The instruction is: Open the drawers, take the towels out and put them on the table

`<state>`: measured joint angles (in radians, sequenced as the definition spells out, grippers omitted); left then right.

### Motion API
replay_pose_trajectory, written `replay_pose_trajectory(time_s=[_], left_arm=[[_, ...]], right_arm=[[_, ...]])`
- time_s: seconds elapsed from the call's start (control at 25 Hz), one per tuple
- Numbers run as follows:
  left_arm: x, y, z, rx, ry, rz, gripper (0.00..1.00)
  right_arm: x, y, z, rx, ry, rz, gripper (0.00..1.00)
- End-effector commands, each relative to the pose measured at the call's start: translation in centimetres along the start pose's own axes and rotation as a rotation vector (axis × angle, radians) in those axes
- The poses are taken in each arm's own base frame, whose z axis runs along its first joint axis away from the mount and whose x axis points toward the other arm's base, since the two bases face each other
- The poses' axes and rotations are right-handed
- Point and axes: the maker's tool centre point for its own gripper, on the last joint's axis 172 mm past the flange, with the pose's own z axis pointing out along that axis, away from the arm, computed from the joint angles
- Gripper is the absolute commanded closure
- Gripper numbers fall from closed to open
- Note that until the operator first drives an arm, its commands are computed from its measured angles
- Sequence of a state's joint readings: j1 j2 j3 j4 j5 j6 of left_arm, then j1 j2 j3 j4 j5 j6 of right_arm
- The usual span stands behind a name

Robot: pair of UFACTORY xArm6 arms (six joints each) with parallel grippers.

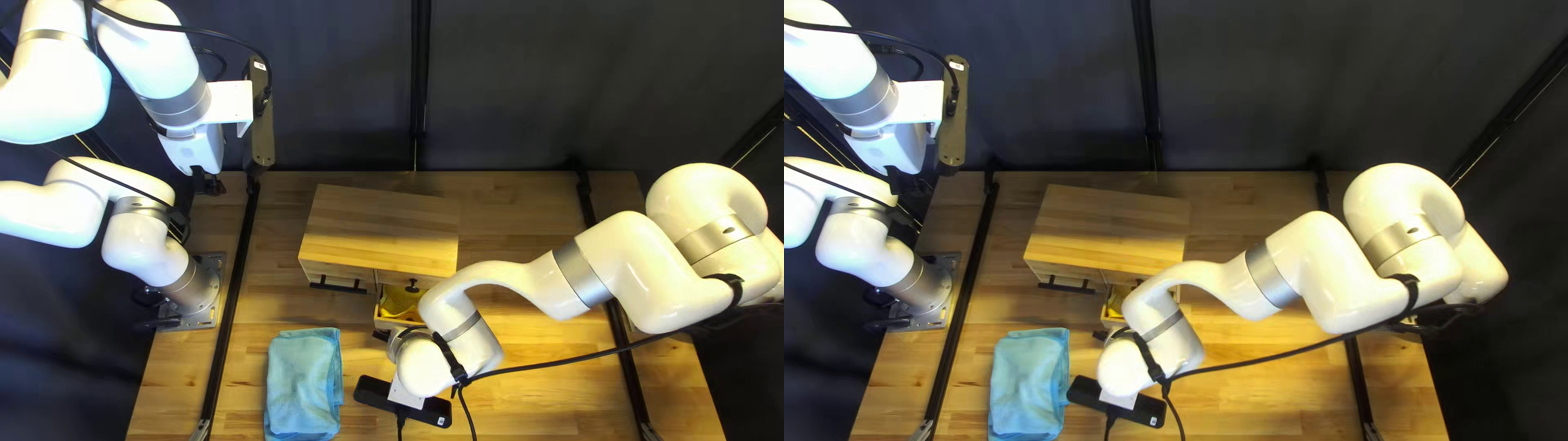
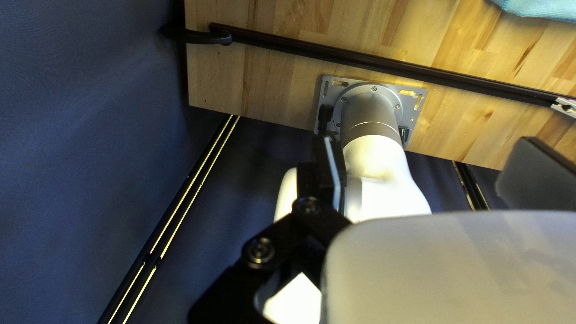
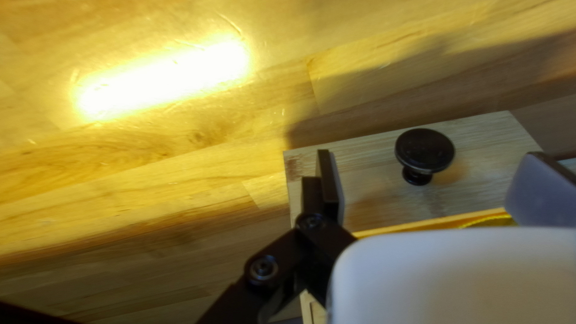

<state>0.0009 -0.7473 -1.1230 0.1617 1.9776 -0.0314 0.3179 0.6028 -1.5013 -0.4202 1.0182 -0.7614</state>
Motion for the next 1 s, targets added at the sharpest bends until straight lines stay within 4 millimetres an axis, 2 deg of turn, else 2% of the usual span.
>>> replay_pose_trajectory(time_s=[0.04,0.44,0.76,1.0], left_arm=[[0.0,0.0,0.0,0.0,0.0,0.0,0.0],[0.0,0.0,0.0,0.0,0.0,0.0,0.0],[0.0,0.0,0.0,0.0,0.0,0.0,0.0],[0.0,0.0,0.0,0.0,0.0,0.0,0.0]], right_arm=[[0.0,0.2,0.4,-0.005,0.01,-0.027,0.0],[-0.7,0.4,0.4,-0.028,0.04,-0.103,0.0],[0.8,0.4,0.2,-0.06,0.048,-0.177,0.0],[0.7,0.5,0.4,-0.068,0.057,-0.212,0.0]])
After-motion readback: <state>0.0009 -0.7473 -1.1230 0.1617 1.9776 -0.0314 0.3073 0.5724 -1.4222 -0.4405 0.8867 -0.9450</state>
